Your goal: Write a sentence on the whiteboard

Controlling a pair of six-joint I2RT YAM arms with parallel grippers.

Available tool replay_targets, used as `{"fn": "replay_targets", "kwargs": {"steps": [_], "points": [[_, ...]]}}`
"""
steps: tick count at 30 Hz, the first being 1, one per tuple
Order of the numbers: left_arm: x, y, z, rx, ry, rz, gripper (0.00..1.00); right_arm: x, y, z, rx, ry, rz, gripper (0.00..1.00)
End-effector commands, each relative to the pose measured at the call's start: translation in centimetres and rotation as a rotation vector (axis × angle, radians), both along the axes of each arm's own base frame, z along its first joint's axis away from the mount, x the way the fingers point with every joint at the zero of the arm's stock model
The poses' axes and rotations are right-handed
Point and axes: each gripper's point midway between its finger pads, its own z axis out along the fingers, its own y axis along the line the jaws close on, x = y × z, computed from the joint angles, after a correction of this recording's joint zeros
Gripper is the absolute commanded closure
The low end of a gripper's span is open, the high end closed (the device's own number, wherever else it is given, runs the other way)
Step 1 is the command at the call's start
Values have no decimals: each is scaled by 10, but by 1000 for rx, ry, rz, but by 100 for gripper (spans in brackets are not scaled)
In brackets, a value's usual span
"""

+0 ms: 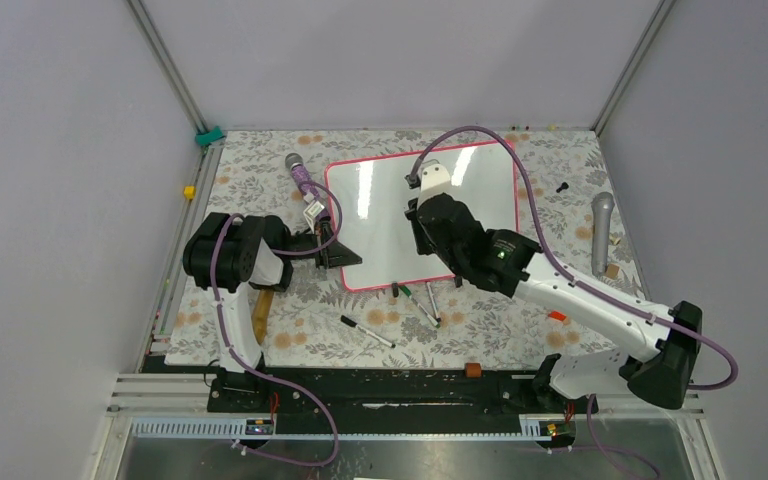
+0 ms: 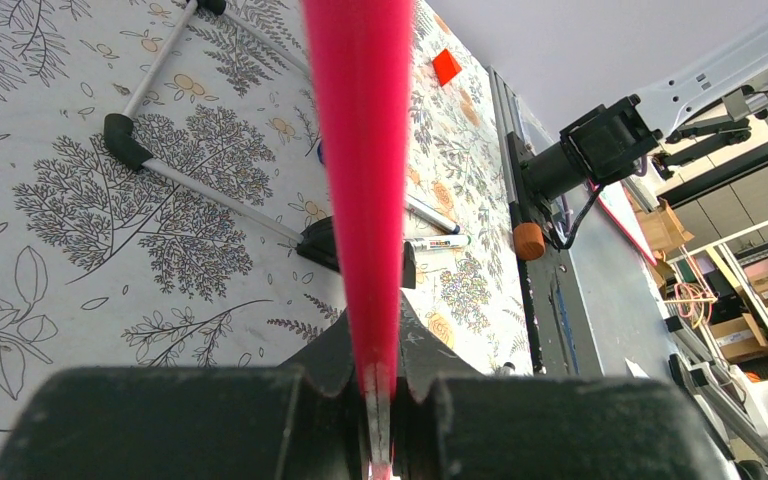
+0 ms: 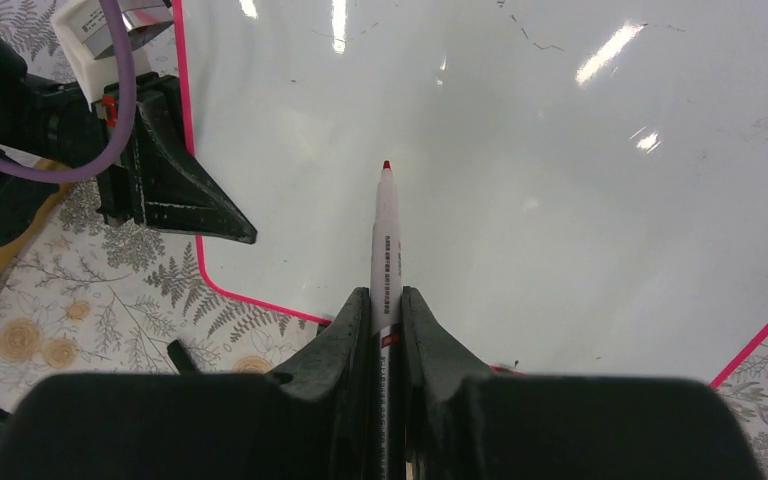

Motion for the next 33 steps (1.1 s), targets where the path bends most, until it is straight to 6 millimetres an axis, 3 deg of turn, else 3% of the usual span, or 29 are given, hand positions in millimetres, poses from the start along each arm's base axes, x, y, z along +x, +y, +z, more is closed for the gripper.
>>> {"fn": "replay_targets", "kwargs": {"steps": [1,5,9,18,27,33], "points": [[3,-2,5,-1,-70,9,100,3,11,15,59,15,-24,100],[4,-1,4,-1,-56,23,100,7,4,13,79,31,-113,100],[4,-1,5,1,-69,32,100,9,-15,6,109,45,-267,100],[5,-1,5,-1,-64,27,100,-11,-22,0,25,178,-245,100],[4,-1,5,0,-71,24,100,-21,-19,14,123,176,-197,100],[7,-1,5,-1,-70,25,100,-29,-22,13,104,187,-149,100]]}}
